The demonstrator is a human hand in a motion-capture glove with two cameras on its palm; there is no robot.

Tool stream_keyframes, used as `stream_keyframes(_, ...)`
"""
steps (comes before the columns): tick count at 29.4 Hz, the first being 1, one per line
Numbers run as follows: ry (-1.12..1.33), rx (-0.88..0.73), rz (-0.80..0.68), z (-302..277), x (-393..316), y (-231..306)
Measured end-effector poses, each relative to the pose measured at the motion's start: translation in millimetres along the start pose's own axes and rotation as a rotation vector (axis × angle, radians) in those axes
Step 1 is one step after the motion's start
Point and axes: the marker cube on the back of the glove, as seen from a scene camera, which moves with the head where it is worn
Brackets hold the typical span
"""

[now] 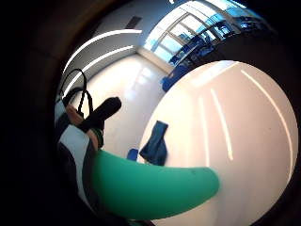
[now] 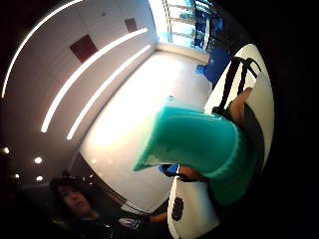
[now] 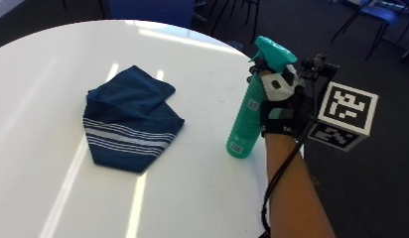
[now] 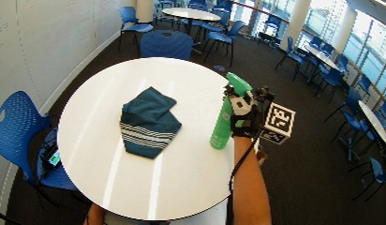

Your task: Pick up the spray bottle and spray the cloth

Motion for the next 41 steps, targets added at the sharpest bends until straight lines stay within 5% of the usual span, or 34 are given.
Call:
stream_keyframes(21, 0.142, -0.070, -0.076, 14, -9, 8)
stream_keyframes(41, 0.625, -0.551, -0.152, 78, -53, -35)
